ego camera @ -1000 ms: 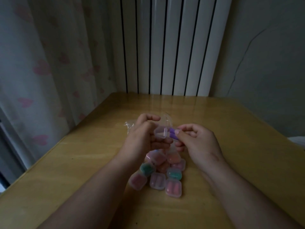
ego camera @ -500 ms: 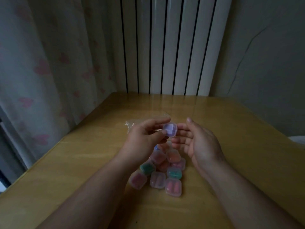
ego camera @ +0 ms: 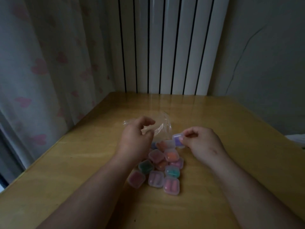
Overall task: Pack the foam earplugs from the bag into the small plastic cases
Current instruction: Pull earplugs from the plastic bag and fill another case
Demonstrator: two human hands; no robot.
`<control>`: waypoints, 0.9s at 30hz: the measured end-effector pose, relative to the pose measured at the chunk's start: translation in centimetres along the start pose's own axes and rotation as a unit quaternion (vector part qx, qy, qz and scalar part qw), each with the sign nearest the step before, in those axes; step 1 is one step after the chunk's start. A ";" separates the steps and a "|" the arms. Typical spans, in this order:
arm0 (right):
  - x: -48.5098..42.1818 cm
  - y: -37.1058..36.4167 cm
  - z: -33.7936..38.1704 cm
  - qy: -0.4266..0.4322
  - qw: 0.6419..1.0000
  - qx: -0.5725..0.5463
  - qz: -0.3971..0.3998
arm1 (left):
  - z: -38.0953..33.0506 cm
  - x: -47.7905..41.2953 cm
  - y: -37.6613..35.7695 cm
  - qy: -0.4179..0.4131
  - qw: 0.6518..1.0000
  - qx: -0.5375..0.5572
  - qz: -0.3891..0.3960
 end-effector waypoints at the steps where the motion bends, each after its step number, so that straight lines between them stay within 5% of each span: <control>1: -0.1 0.0 0.0 0.022 0.999 0.040 -0.008 | 0.1 -0.1 0.1 -0.016 0.999 -0.035 -0.009; 8: -0.7 0.6 -1.3 0.020 0.983 0.183 -0.003 | 1.3 -0.9 1.5 -0.048 0.971 -0.223 -0.069; 14: 0.2 -1.6 -2.1 0.045 0.964 0.251 0.081 | 4.2 -1.0 0.8 0.031 0.961 -0.273 -0.012; 19: 0.1 -0.8 0.9 0.127 0.980 0.155 -0.015 | 5.5 -1.1 0.4 0.111 0.983 -0.147 -0.011; 27: 1.3 -5.4 1.3 0.170 0.960 0.163 0.148 | 4.8 -0.4 0.6 0.186 0.981 -0.058 -0.014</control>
Point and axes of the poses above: each hand's wrist, its own x-axis away from the middle knuckle, its own y-axis out of the back of the hand, z = x × y, the point moved 9 cm from there along -x, towards the middle knuckle, and after that the axes turned 15 degrees about -z, right-handed, at the moved point
